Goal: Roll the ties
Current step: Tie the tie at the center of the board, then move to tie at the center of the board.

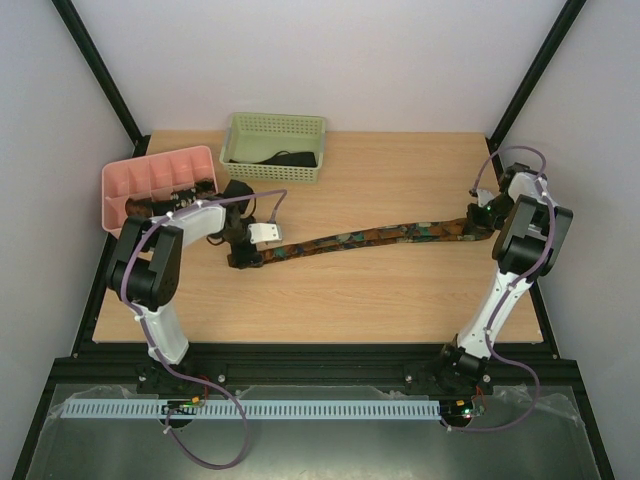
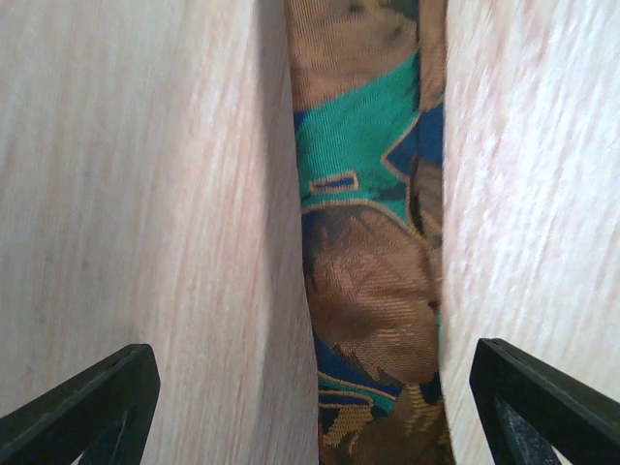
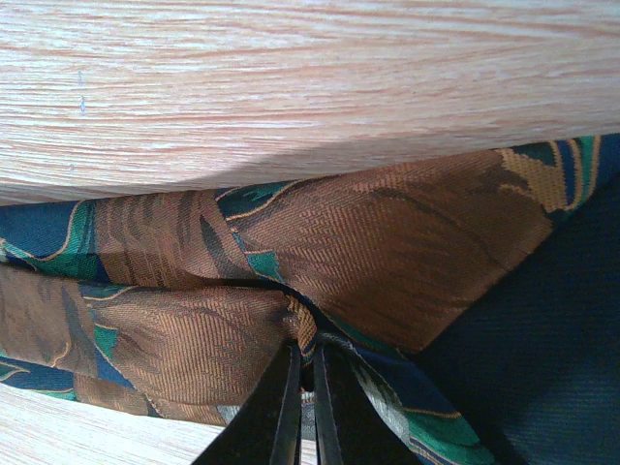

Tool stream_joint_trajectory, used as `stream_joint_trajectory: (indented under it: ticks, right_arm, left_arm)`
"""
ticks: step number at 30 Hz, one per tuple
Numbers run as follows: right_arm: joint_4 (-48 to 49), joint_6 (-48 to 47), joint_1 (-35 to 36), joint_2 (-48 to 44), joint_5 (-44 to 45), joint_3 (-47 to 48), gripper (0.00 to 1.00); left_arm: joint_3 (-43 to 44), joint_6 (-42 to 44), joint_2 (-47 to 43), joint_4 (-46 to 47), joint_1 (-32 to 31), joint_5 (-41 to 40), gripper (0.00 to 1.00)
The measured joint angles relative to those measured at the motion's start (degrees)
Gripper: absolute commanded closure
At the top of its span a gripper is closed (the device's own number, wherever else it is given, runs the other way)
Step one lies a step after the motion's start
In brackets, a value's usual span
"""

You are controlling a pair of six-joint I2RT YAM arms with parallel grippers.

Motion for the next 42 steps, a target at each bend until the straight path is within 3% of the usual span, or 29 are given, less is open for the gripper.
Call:
stream_joint_trajectory:
  ticks: [3,13,19,22,29,36,42]
  right_arm:
    - [0.7,-0.2,-0.1,-0.3,0.4,-0.7,0.92]
    - [1.0,-2.3,-4.2,-1.4,2.1,-1.9,0.86]
    - [0.9,-3.3,-6.8,-2.0,4.5,-1.9,0.56]
    - [0.7,-3.9,-6.8,-2.4,4.8,-1.8,0.50]
    - [-1.5,-4.0,-6.9,-2.5,2.3,1.6,0.52]
    - [-2.3,-3.8,-6.8,-2.4,1.7,2.0,0.54]
    - [-2.1,-4.0,-6.9,-1.7,4.0,1.1,0.55]
  left_arm:
    - [1.7,-0.9,-1.8,-1.7,0.0,3.5,0.01]
    - [7.5,-9.8,-7.6,-0.2,0.0,10.5,0.01]
    - [6.3,-21.3,-11.3,7.4,2.6,14.8,0.01]
    - [6.6,-25.1,-13.6,10.1,4.6,17.4,0.01]
    - [16.0,-18.8,-4.5,1.3,3.0,17.7,0.28]
    - [9.7,-11.4,-1.3,-4.5,-0.1,10.7,0.53]
    - [4.7,-6.9,-1.2,-4.3,-0.3,3.1,0.59]
